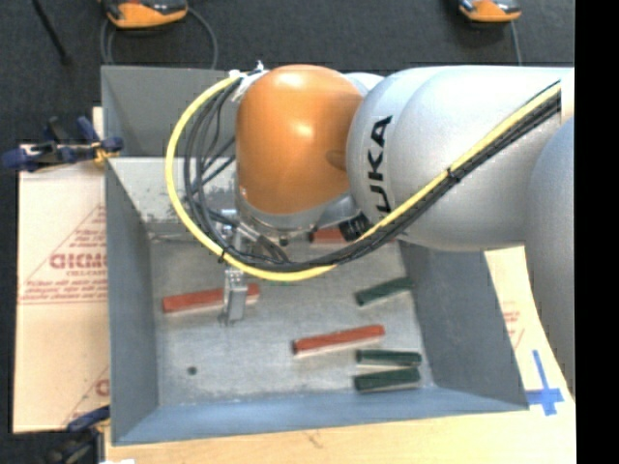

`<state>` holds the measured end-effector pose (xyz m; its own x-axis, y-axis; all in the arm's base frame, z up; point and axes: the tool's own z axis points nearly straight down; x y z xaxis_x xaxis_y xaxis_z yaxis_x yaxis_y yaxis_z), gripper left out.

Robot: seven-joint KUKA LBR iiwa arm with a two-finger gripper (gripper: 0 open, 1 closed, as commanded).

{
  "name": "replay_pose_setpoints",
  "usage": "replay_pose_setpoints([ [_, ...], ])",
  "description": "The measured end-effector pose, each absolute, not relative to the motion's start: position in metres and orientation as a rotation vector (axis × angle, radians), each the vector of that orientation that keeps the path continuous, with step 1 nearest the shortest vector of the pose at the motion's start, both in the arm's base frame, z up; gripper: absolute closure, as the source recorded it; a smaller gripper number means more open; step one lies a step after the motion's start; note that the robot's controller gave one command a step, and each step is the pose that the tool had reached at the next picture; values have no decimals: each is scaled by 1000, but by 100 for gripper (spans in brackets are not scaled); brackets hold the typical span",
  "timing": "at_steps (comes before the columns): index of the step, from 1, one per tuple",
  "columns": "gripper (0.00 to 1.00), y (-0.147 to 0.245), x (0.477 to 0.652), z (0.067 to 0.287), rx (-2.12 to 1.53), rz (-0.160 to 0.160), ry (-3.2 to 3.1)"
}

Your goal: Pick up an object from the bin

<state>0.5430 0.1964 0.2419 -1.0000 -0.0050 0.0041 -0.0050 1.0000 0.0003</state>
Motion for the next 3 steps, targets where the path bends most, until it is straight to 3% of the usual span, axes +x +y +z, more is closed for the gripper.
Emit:
replay_pose_setpoints([
  [1, 0, 173, 567, 122, 168, 4, -3134],
  [2, 0, 176, 628, 68, 276, 1, -3134],
  [3, 0, 170, 619, 71, 132, -2, -3141],
])
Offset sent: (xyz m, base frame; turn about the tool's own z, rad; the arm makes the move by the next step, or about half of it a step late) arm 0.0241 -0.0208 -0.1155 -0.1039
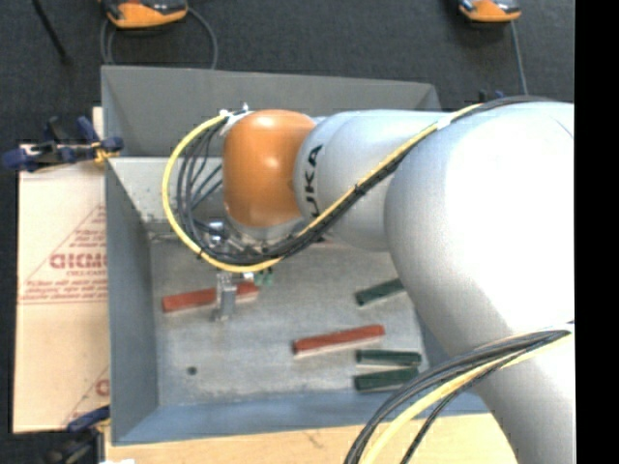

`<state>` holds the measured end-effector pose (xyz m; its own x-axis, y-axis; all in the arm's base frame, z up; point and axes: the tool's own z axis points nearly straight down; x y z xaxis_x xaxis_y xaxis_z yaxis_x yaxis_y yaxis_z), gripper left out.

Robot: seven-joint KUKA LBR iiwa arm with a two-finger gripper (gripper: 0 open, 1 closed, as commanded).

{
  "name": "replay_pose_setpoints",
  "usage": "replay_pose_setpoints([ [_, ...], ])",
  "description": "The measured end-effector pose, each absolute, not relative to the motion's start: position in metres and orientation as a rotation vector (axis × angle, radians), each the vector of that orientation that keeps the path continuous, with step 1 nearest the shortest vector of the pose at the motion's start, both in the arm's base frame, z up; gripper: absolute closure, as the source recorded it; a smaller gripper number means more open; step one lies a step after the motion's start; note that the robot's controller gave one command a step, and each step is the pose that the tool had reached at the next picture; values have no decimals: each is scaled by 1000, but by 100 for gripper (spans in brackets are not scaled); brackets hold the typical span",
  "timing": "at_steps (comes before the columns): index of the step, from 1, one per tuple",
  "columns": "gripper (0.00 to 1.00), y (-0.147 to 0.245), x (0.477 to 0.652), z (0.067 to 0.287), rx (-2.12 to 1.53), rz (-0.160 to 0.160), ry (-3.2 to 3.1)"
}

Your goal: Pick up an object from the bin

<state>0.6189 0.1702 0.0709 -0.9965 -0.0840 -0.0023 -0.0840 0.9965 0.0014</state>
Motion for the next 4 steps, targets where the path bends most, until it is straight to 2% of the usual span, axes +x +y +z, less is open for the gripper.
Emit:
replay_pose_setpoints([
  [1, 100, 170, 619, 71, -127, 3, 3136],
  [2, 100, 115, 626, 198, -185, -2, 3123],
  [3, 100, 109, 627, 274, -685, -3, 3054],
  [4, 100, 118, 612, 259, -1235, -1, 2886],
])
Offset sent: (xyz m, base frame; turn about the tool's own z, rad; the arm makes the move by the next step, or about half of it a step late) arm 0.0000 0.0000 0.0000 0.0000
